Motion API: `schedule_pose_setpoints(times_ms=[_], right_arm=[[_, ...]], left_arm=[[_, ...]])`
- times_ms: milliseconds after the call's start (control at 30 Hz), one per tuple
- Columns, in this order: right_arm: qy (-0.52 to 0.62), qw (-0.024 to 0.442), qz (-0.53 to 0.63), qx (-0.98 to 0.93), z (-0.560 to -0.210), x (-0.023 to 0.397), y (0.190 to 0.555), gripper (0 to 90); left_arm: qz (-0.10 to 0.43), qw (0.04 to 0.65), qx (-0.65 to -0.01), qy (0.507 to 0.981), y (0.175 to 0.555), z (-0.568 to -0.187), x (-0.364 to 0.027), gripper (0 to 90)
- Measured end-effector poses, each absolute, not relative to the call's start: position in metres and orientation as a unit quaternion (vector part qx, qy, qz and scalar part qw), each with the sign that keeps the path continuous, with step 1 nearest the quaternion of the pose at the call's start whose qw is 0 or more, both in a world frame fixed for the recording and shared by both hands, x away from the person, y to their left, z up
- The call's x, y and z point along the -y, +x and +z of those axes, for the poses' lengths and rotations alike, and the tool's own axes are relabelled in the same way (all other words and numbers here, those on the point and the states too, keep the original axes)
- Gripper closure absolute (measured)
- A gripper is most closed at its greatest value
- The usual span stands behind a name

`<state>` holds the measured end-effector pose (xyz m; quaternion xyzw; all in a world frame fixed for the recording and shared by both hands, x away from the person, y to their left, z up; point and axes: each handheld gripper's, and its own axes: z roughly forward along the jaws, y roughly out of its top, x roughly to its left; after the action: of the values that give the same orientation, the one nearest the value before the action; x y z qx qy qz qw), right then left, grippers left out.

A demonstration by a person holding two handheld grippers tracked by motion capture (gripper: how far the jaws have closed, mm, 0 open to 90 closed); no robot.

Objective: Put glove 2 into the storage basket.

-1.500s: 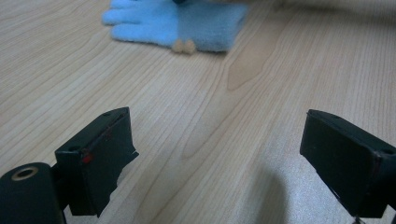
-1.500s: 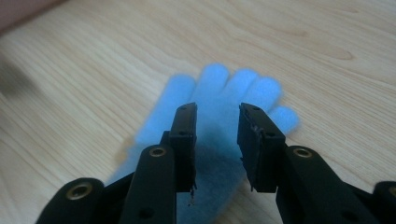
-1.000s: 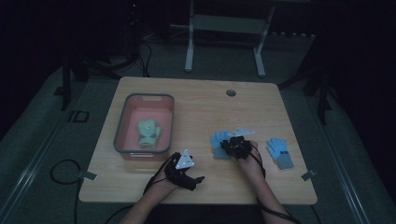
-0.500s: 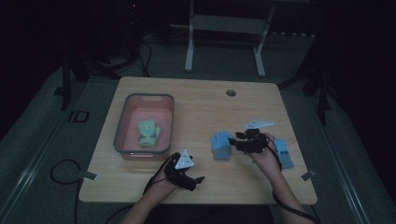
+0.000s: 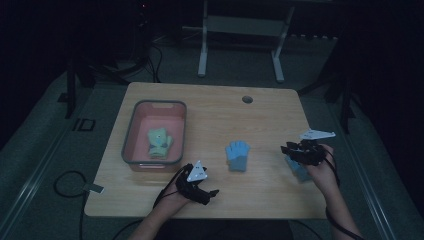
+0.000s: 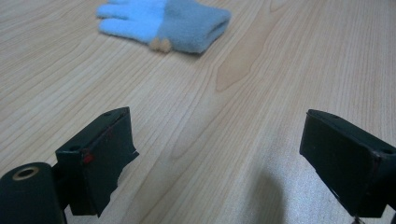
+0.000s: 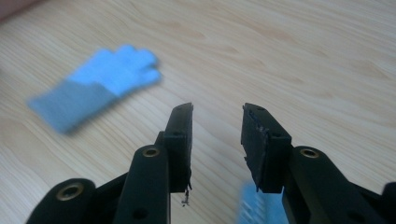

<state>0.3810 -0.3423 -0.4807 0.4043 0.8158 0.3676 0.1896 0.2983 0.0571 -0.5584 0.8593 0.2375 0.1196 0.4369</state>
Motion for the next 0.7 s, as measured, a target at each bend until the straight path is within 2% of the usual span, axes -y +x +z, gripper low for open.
schedule_pose_setpoints(times_ms=[133,367,633,700], right_arm=[[0.413,0.185,0.357,-0.817,-0.488,0.366,0.376,65.5],[0.429,0.176,0.337,-0.82,-0.509,0.399,0.368,63.0],[0.441,0.163,0.304,-0.829,-0.535,0.412,0.369,62.8],[0.438,0.158,0.309,-0.829,-0.539,0.412,0.369,60.2]], left_arm=[[0.12,0.436,-0.239,0.859,0.298,-0.558,-0.057,9.6],[0.124,0.437,-0.238,0.858,0.297,-0.558,-0.057,9.5],[0.125,0.437,-0.239,0.858,0.298,-0.558,-0.057,9.5],[0.123,0.438,-0.239,0.858,0.298,-0.558,-0.058,9.5]])
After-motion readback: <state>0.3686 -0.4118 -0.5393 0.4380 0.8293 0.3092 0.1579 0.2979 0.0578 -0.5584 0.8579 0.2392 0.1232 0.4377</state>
